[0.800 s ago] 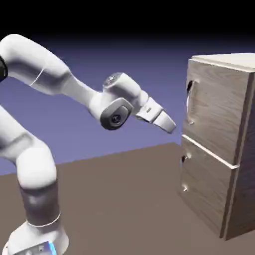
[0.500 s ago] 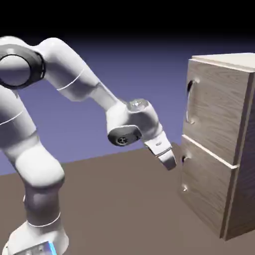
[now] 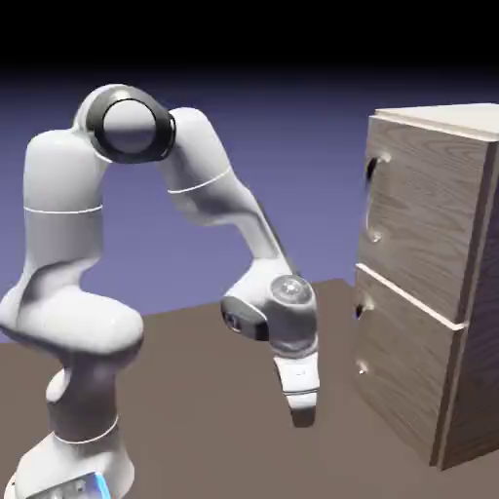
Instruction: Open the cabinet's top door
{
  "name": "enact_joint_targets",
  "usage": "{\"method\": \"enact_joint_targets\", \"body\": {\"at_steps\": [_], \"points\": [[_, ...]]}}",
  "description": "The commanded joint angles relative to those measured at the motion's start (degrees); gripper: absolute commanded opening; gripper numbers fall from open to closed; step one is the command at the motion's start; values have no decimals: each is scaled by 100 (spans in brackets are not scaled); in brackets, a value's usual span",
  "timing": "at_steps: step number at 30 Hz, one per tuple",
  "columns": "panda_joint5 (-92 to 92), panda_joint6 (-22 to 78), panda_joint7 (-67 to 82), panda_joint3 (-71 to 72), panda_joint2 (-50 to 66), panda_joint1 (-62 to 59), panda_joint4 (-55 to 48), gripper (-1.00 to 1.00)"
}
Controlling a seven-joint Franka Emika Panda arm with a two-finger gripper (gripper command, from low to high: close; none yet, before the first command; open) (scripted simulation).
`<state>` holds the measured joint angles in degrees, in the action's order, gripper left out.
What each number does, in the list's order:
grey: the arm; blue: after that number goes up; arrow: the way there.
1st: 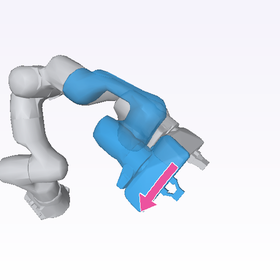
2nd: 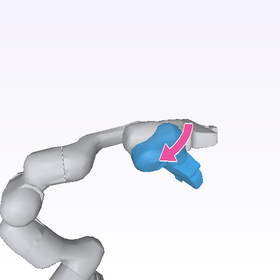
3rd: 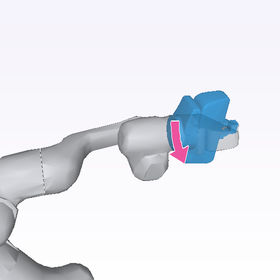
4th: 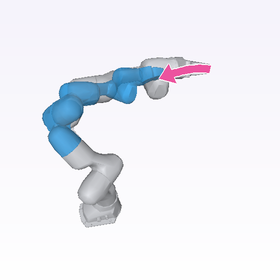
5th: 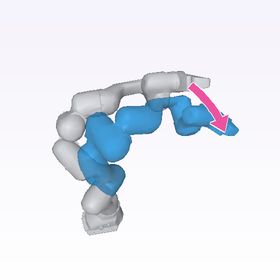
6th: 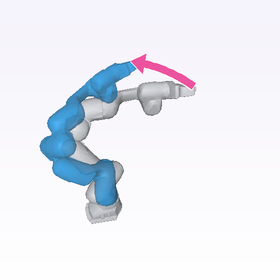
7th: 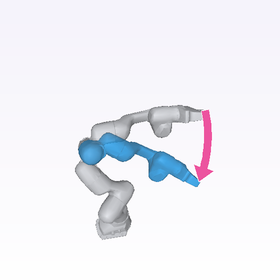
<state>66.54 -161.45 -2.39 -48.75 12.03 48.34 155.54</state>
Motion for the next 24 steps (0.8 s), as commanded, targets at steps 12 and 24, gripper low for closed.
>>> {"method": "enact_joint_targets", "body": {"at_steps": [12, 24], "points": [[2991, 565, 1801, -2191, 2009, 2142, -245, 0], [5982, 1129, 3602, -4382, 4018, 4284, -491, 0]]}}
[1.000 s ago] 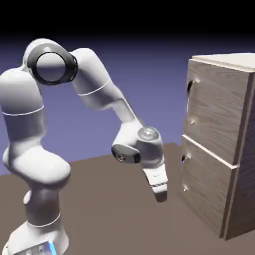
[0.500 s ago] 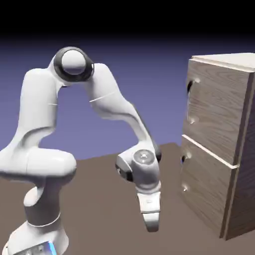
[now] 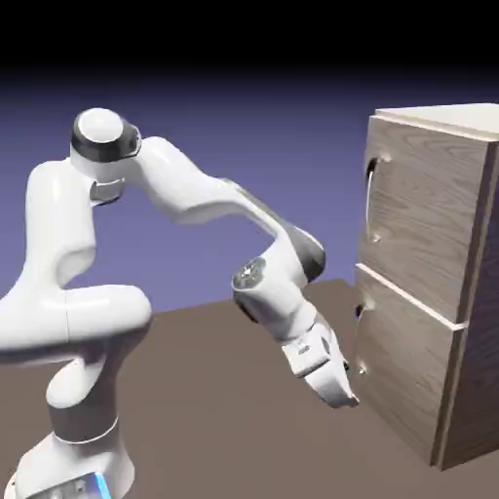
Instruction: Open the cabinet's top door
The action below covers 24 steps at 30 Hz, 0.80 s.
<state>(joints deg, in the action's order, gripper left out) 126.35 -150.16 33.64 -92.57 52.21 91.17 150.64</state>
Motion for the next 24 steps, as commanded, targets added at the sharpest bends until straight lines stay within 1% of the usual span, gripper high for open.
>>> {"method": "enact_joint_targets", "body": {"at_steps": [1, 12, 13, 18, 19, 20, 24], "points": [[250, 47, 150, -183, 168, 179, -20, 0], [2918, 551, 1757, -2138, 1960, 2089, -239, 0], [2918, 551, 1757, -2138, 1960, 2090, -239, 0], [3146, 627, 1805, -1678, 1735, 1161, -1056, 0], [3146, 627, 1805, -1678, 1735, 1161, -1056, -100], [3146, 627, 1805, -1678, 1735, 1161, -1056, -100], [2812, 1623, 1952, -2135, 1634, 1554, -354, -100]]}}
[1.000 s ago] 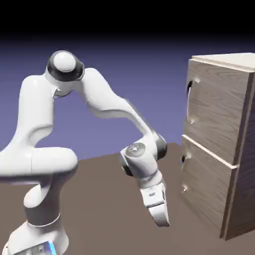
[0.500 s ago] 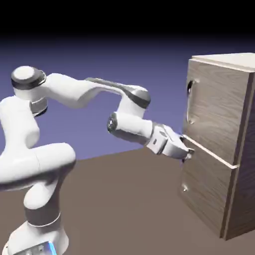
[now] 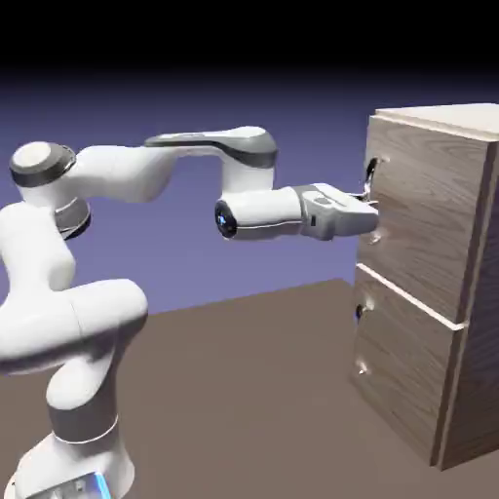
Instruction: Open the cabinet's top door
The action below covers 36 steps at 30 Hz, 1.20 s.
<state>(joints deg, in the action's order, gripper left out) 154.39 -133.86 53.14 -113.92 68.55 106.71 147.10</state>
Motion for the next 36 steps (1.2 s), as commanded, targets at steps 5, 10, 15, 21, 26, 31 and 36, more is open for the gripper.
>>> {"method": "enact_joint_targets", "body": {"at_steps": [5, 10, 15, 21, 26, 31, 36], "points": [[-547, 1240, 170, -620, -128, 275, 704, -100], [-1229, 2486, 360, -1258, -297, 280, 1193, -100], [-2030, 3732, 617, -1870, -584, 23, 1454, -100], [-3210, 5227, 1098, -2516, -1219, -580, 1427, -100], [-4432, 6402, 1693, -2873, -2094, -1276, 1037, -100], [-5642, 7196, 2307, -2961, -3123, -1898, 375, -100], [-6718, 7619, 2778, -2885, -4162, -2324, -405, -100]]}}
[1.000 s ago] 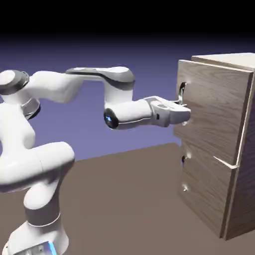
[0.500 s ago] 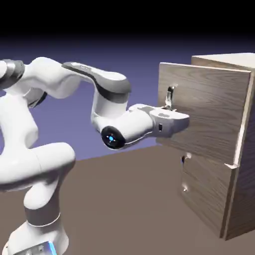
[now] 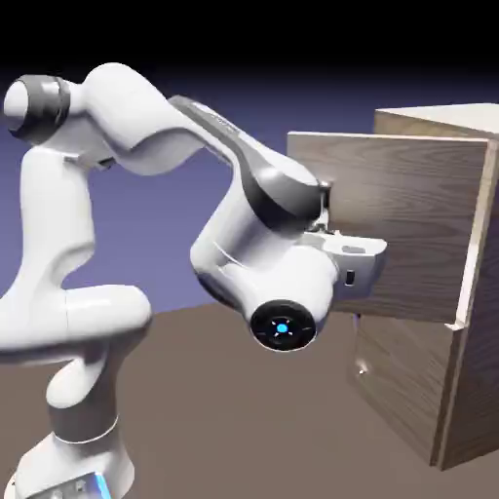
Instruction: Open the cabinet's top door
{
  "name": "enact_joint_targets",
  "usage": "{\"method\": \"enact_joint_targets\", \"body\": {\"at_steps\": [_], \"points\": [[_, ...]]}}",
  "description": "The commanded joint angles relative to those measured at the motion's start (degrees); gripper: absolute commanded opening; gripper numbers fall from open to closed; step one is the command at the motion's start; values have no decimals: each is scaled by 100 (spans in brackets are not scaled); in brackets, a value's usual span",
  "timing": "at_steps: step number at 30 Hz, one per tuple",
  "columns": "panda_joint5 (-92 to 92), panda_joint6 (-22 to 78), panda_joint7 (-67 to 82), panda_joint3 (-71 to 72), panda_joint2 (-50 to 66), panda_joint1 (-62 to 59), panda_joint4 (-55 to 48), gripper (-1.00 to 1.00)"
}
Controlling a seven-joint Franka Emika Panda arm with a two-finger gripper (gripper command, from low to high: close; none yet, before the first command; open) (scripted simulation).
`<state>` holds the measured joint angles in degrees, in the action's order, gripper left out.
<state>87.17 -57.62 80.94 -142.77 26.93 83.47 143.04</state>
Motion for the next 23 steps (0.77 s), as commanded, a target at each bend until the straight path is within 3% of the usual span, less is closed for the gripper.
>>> {"method": "enact_joint_targets", "body": {"at_steps": [1, 21, 22, 23], "points": [[-196, 49, 69, 25, -208, -62, -163, -100], [-3353, 756, -60, 433, -4308, 110, -3845, -100], [-3353, 756, -60, 433, -4309, 110, -3845, 100], [-3353, 756, -60, 433, -4309, 110, -3845, 100]]}}
